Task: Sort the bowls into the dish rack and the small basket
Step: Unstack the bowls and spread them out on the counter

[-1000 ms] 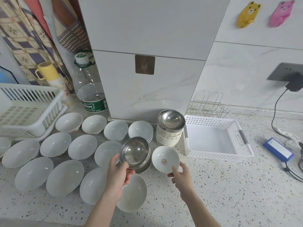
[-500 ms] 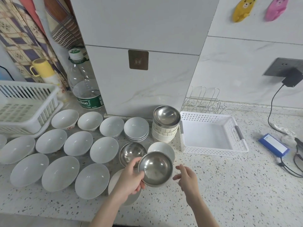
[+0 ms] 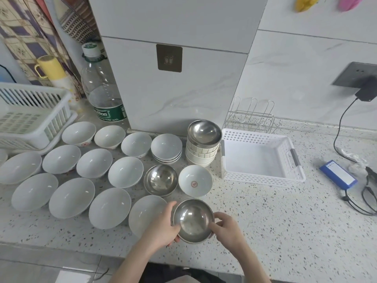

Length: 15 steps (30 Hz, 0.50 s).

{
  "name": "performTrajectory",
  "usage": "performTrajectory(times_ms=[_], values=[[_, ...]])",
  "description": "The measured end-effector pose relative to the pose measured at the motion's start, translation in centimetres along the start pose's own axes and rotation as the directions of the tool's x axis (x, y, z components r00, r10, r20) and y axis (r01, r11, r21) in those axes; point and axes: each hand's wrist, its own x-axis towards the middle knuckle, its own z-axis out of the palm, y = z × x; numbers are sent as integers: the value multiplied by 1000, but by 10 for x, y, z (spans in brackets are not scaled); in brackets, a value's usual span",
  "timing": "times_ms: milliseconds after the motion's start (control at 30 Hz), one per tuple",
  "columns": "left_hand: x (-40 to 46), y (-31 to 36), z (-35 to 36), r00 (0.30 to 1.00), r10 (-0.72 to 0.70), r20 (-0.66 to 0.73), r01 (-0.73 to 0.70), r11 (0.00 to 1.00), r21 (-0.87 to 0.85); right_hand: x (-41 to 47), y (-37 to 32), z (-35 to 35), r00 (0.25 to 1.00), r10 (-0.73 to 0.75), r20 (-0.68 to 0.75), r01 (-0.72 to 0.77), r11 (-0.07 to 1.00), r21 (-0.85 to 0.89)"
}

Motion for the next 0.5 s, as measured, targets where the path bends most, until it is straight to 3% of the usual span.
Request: performTrajectory(times_ms=[233,500], values=[[5,-4,-3,1000,-24,-14,25,996,86,3,-1,6,1000,-2,12,3,1000,-29],[7,2,-6,991,-77,107,65,992,112,8,1,8,999,35,5,-34,995,-91]])
